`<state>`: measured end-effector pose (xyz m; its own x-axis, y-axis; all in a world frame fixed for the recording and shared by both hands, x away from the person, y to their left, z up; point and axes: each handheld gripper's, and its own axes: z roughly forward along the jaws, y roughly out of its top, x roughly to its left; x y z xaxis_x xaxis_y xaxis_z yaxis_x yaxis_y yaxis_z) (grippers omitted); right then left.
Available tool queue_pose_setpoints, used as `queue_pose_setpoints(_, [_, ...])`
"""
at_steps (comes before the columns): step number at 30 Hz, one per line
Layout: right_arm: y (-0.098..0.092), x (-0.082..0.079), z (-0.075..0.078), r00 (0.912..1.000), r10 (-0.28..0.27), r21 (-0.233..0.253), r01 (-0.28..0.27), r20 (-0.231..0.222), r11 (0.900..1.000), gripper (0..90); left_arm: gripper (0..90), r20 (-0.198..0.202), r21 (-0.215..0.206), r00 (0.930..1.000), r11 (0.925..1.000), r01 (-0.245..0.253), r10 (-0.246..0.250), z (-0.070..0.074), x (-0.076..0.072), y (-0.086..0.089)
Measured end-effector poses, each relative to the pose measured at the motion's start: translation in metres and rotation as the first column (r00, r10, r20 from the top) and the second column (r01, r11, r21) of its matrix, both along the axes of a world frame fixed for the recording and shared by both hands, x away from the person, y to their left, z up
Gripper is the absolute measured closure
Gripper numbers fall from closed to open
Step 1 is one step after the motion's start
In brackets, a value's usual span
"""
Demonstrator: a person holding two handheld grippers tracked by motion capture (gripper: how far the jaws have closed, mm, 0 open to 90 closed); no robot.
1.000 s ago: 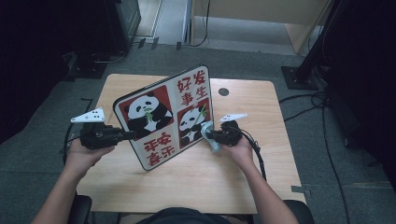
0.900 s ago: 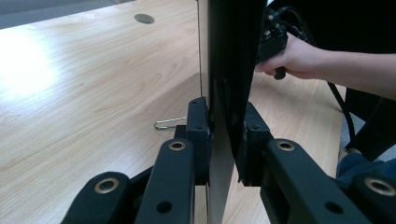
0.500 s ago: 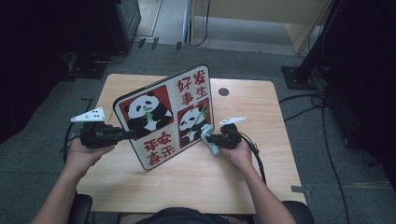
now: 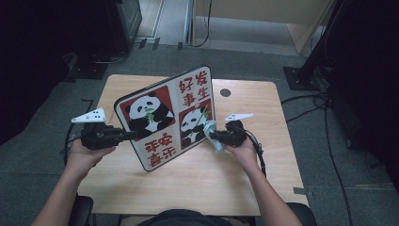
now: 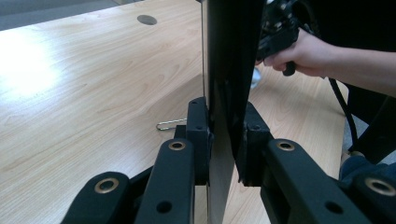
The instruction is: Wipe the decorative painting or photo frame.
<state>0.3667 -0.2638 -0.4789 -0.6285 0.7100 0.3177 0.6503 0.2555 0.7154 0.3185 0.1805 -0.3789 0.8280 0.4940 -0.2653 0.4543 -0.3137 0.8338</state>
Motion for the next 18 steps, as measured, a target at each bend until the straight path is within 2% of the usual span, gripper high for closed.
queue_pose_setpoints(1, [0.000,0.000,0.000,1.0000,0.000,0.000,0.000,0.000,1.000,81.1,78.6,0.000,0.000,1.0000,1.0000,0.000,0.000,0.000,0.000,0.000])
queue_pose_setpoints(6, [-0.002,0.002,0.023,0.9996,-0.004,-0.003,0.004,0.027,1.000,81.1,78.5,0.000,-0.001,1.0000,1.0000,-0.003,0.003,0.000,0.000,0.000])
queue_pose_setpoints(7, [-0.002,0.002,0.023,0.9996,-0.004,-0.003,0.004,0.027,1.000,81.1,78.5,0.000,-0.001,1.0000,1.0000,-0.003,0.003,0.000,0.000,0.000])
queue_pose_setpoints(8, [-0.002,0.004,0.031,0.9988,0.002,-0.003,-0.002,0.048,1.000,81.1,78.5,0.000,0.000,1.0000,1.0000,-0.004,0.004,0.000,0.000,0.000])
queue_pose_setpoints(9, [-0.002,0.004,0.031,0.9988,0.002,-0.003,-0.002,0.048,1.000,81.1,78.5,0.000,0.000,1.0000,1.0000,-0.004,0.004,0.000,0.000,0.000])
queue_pose_setpoints(10, [-0.001,0.005,0.040,0.9983,0.010,-0.008,-0.010,0.058,1.000,81.1,78.5,0.001,0.000,1.0000,1.0000,-0.004,0.004,0.000,0.000,0.000])
queue_pose_setpoints(11, [-0.001,0.005,0.040,0.9983,0.010,-0.008,-0.010,0.058,1.000,81.1,78.5,0.001,0.000,1.0000,1.0000,-0.004,0.004,0.000,0.000,0.000])
queue_pose_setpoints(16, [0.003,0.011,0.077,0.9930,0.021,-0.005,-0.021,0.116,1.000,81.1,78.5,0.002,0.000,1.0000,1.0000,-0.005,0.005,0.000,0.000,0.000])
queue_pose_setpoints(17, [0.003,0.011,0.077,0.9930,0.021,-0.005,-0.021,0.116,1.000,81.1,78.5,0.000,0.000,1.0000,1.0000,-0.006,0.006,0.000,0.000,0.000])
queue_pose_setpoints(18, [0.003,0.012,0.084,0.9914,0.027,-0.004,-0.026,0.128,1.000,81.1,78.5,-0.003,-0.004,1.0000,1.0000,-0.008,0.008,0.000,0.000,0.000])
